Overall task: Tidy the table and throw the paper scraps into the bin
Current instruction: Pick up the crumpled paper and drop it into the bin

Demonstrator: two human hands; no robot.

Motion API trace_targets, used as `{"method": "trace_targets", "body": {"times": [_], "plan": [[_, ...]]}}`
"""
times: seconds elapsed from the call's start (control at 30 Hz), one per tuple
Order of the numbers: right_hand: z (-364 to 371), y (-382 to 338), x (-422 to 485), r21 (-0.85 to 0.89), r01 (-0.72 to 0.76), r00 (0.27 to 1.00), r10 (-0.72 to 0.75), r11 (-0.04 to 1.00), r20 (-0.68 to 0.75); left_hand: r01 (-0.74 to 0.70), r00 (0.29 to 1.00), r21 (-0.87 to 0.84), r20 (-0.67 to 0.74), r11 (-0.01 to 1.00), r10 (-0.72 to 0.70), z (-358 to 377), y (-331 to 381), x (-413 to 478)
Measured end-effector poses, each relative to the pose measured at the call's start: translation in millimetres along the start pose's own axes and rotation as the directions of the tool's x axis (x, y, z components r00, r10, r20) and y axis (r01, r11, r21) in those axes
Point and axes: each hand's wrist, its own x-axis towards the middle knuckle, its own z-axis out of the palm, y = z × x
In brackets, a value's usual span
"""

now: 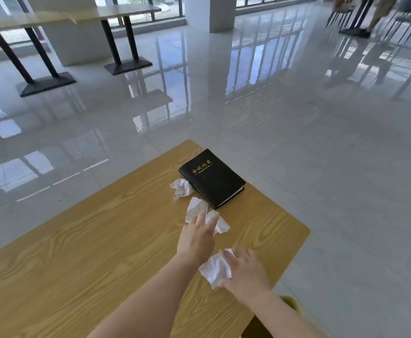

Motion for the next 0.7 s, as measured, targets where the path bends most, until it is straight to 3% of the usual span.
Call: {"method": "trace_targets", "body": {"times": [0.13, 0.37, 0.7], "plan": [[17, 7, 3, -0.024, 0.028, 1.0, -0.028, 0.999, -0.006, -0.071, 0.997, 0.093, 0.043, 0.993, 0.067, 6, 5, 32], [29, 26, 5, 0.145, 0.025, 0.988, -0.003, 0.989, -0.151, -0.175, 0.984, 0.274, 0.066, 0.945, 0.164, 11, 9, 33], [15, 30, -29, 0.296, -0.148, 0.946, 0.223, 0.944, -0.237, -0.069, 0.993, 0.172, -0.086, 0.983, 0.085, -17, -16, -28]]}}
